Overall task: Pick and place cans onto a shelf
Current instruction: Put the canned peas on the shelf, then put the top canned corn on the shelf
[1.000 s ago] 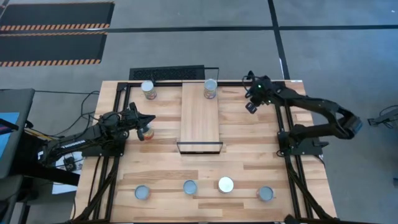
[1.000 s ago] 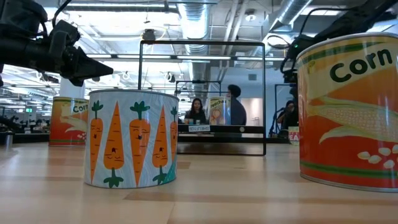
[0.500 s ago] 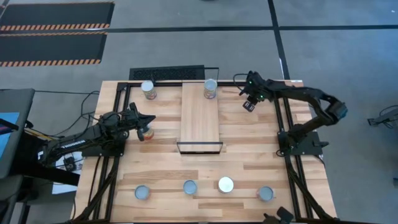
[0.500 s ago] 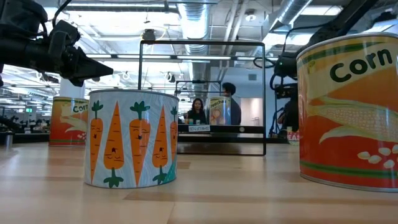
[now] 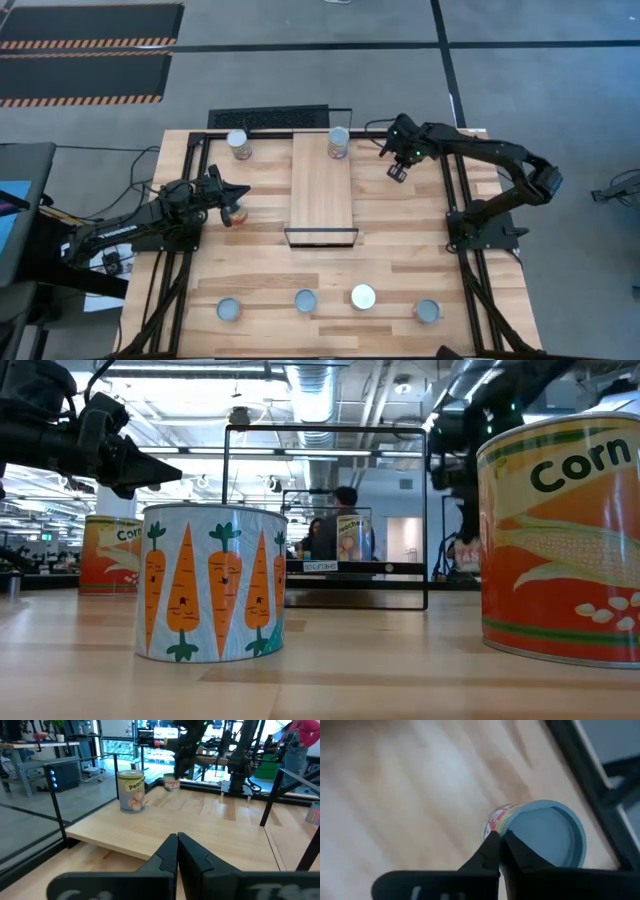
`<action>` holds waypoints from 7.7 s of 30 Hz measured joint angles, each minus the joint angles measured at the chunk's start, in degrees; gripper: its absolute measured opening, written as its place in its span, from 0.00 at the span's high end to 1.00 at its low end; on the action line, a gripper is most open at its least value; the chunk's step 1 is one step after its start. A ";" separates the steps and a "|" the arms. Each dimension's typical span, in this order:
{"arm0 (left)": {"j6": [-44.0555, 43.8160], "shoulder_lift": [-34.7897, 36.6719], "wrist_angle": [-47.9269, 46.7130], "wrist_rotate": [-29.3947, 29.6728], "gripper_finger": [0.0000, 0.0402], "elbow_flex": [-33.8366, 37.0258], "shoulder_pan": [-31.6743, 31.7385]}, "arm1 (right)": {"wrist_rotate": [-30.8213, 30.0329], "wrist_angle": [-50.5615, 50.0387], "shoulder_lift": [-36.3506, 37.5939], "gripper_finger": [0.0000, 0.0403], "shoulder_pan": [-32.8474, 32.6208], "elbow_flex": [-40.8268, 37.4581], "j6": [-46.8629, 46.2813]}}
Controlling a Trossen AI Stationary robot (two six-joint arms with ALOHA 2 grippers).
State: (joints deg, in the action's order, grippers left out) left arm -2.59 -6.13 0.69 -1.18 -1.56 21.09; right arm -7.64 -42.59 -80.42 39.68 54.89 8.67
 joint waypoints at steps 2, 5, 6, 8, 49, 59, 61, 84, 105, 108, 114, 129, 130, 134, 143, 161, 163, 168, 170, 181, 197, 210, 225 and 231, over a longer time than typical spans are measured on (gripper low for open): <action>0.00 0.00 0.00 0.01 1.00 0.00 0.01 | 1.33 -0.95 1.01 0.98 -3.14 1.95 -2.20; -0.02 0.00 0.00 0.02 1.00 0.00 0.01 | 3.30 -0.23 1.87 0.99 -8.46 4.78 -6.34; -0.02 0.00 0.00 0.03 1.00 0.00 0.01 | 3.43 0.58 1.64 0.98 -10.60 5.66 -7.42; -0.02 0.00 0.00 0.01 1.00 0.00 -0.01 | 3.52 3.61 0.41 0.98 -14.24 7.57 -8.38; -0.22 0.02 -0.75 -0.10 1.00 0.00 0.01 | 4.59 -2.41 -28.66 0.81 -20.06 34.39 2.52; -0.15 0.02 -1.24 -1.42 1.00 0.00 0.01 | 0.76 1.31 -17.22 0.98 -22.59 29.46 6.45; -0.13 0.02 -0.82 -2.40 1.00 0.00 -0.01 | 1.49 7.36 -12.20 0.97 -22.88 23.33 6.10; 0.73 -1.44 0.77 -1.54 1.00 -2.36 -1.96 | 9.97 63.28 34.41 0.99 -21.99 -36.10 -1.60; -0.16 -19.59 -9.33 3.68 1.00 -15.86 -1.95 | 16.69 84.88 39.04 0.99 -17.76 -51.34 -2.23; -1.19 -23.58 -15.01 6.89 1.00 -20.50 -1.93 | 16.86 85.69 39.70 0.99 -17.37 -51.42 -2.63; -3.23 -33.31 -27.50 12.38 1.00 -31.17 -1.86 | 17.07 85.95 40.43 0.98 -17.39 -51.42 -2.64; 1.05 -49.40 -51.91 -0.30 1.00 -45.97 2.99 | 17.05 85.59 40.41 0.98 -17.39 -51.42 -2.15; 0.62 -49.37 -52.80 -1.13 1.00 -45.97 1.78 | 17.06 85.36 40.41 0.98 -17.39 -51.42 -2.12; -4.87 -49.40 -57.73 1.49 1.00 -45.97 -4.48 | 17.03 84.93 40.34 0.98 -17.39 -51.42 -1.99; -20.59 -49.71 -63.30 7.03 0.89 -45.97 -14.78 | 16.80 84.96 40.34 0.98 -17.39 -51.42 -1.69; -21.00 -63.36 -64.39 14.11 0.78 -46.29 -17.95 | 16.62 84.64 40.34 0.98 -17.39 -51.42 -0.94; -20.42 -63.83 -64.41 14.08 0.83 -46.29 -17.97 | 16.59 84.65 40.34 0.98 -17.39 -51.42 -0.94; -18.05 -63.85 -64.42 13.96 0.98 -46.28 -17.96 | 16.60 84.65 40.34 0.98 -17.39 -51.42 -0.79; -16.93 -63.77 -65.25 13.96 0.99 -47.06 -17.93 | 16.59 84.65 40.34 0.98 -17.39 -51.42 -0.70; -1.46 -64.54 -64.24 17.40 1.00 -67.31 -11.68 | 16.59 84.91 40.36 0.98 -17.39 -51.40 -1.07; 19.09 -92.84 -51.62 7.93 1.00 -91.94 -11.08 | 16.60 85.09 40.36 0.98 -17.41 -51.38 -1.13; 21.67 -106.26 -51.04 7.57 1.00 -100.44 -12.01 | 16.62 84.98 40.36 0.98 -17.41 -51.38 -0.80; 21.43 -106.55 -49.51 4.67 1.00 -100.45 -12.12 | 16.62 85.04 40.36 0.98 -17.41 -51.38 -0.70; 20.92 -106.55 -49.57 4.84 1.00 -100.45 -12.12 | 16.62 85.04 40.36 0.98 -17.40 -51.38 -0.70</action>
State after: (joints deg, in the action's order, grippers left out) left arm 18.33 -112.68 -48.88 3.66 -102.02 8.97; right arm 8.97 42.46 -40.06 22.27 3.51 7.97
